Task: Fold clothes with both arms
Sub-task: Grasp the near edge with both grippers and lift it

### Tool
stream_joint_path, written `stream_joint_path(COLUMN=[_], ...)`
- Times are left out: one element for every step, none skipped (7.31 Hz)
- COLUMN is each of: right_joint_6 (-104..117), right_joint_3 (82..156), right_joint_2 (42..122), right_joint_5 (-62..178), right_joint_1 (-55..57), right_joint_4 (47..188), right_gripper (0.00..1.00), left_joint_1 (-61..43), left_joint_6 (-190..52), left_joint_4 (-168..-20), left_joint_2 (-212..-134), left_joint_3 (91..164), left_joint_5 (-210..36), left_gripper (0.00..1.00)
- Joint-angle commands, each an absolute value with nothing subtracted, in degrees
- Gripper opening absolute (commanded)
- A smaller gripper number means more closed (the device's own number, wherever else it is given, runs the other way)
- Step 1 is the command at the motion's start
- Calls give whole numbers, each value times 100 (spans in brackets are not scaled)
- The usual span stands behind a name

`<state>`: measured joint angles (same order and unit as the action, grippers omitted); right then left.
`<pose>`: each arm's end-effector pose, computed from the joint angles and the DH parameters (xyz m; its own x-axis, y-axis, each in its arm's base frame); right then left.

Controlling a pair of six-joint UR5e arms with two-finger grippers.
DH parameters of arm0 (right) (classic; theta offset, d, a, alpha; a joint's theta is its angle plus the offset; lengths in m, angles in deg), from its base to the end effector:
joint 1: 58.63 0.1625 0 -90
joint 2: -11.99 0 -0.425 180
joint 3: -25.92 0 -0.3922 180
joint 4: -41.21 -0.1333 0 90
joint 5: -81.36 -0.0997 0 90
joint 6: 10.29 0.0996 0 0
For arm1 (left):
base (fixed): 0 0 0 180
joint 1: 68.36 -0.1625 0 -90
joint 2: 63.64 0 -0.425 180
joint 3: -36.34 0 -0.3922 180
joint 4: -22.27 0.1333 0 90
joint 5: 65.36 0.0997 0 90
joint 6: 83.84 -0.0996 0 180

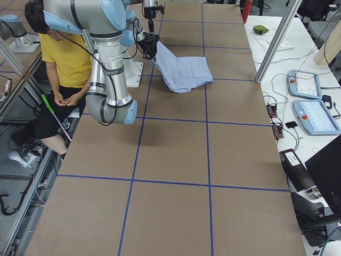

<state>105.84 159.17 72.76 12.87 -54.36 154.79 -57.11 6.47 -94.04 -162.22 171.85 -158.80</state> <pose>-0.4470 -0.2037 0.1452 0.4367 0.4435 0.7827 -0.5983 0.7929 -0.1155 0.3754 -0.2045 0.1834 0.1628 -0.0379 -0.9859 0.1376 0.9904 -0.0153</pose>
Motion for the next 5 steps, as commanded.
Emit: stream_joint_path(right_joint_6=[10259, 10126, 9925, 9740, 9634], right_joint_3=[15418, 15198, 15100, 14742, 14251], right_joint_2=[6854, 6624, 6535, 6438, 6429], right_joint_5=[1263, 1246, 1237, 1237, 1219], right_joint_1=[-4890, -4653, -4494, -4292, -4116], right_joint_4=[15459, 15442, 15433, 15102, 14507], right_gripper=[0, 0, 0, 0, 0], left_joint_1=[-5398, -5125, -4835, -4519, -4194], left_joint_6=[607, 581, 563, 519, 214], left_joint_4=[-9190, -9103, -8902, -8857, -8847], left_joint_2=[-16453, -16636, -16951, -17320, -17593], left_joint_3=[17126, 16986, 16724, 16234, 15820], left_joint_5=[-15958, -15967, -15967, -15967, -15975], left_gripper=[0, 0, 0, 0, 0])
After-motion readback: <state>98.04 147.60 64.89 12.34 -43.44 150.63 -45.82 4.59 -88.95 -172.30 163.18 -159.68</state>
